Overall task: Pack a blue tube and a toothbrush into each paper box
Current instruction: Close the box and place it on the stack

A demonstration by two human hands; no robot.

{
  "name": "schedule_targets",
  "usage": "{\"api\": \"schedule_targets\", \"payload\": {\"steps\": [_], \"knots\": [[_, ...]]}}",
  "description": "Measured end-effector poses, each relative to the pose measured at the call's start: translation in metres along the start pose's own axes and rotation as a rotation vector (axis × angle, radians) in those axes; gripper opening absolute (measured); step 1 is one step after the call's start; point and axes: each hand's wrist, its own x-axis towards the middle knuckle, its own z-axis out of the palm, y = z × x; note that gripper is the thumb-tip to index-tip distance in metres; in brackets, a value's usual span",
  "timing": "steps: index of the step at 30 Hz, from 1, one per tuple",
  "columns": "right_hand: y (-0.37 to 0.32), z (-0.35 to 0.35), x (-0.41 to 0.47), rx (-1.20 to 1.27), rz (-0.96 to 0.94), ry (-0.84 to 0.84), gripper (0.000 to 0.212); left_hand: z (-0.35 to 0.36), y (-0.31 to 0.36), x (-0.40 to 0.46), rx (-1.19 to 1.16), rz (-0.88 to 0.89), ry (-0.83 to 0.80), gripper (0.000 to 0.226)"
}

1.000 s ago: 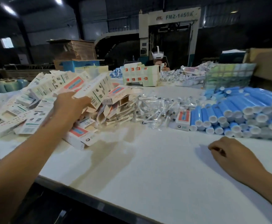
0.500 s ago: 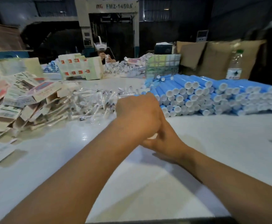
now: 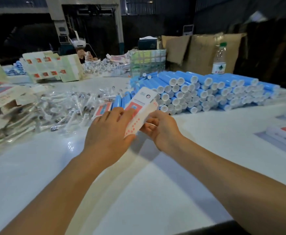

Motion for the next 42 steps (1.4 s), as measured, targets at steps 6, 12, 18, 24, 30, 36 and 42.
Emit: {"api": "schedule_targets", "payload": {"steps": [6, 12, 18, 24, 30, 36, 42], "knots": [[0.0, -0.001, 0.0, -0.16, 0.028, 0.167, 0.025, -0.005, -0.004, 0.001, 0.0, -0.094, -0.224, 0.063], [-0.006, -0.011, -0.001, -0.498, -0.067, 0.164, 0.008, -0.029, -0.036, 0.009, -0.412, -0.241, -0.422, 0.031], [-0.001, -0.015, 0.003, -0.827, -0.152, 0.187, 0.017, -0.023, -0.039, 0.009, -0.371, -0.287, -0.571, 0.038], [-0.004, -0.014, 0.001, -0.891, -0.097, 0.182, 0.014, -0.009, -0.012, -0.005, -0.055, -0.165, -0.531, 0.091], [-0.034, 0.0, 0.017, -1.188, -0.335, 0.263, 0.016, 0.001, -0.005, -0.005, 0.055, -0.083, -0.431, 0.076], [-0.083, 0.054, 0.081, -1.776, -0.592, 0.233, 0.009, 0.008, 0.006, -0.009, 0.056, 0.008, -0.317, 0.055], [-0.083, 0.076, 0.128, -2.296, -0.297, 0.129, 0.022, 0.014, 0.011, -0.008, 0.062, 0.008, -0.273, 0.048]]}}
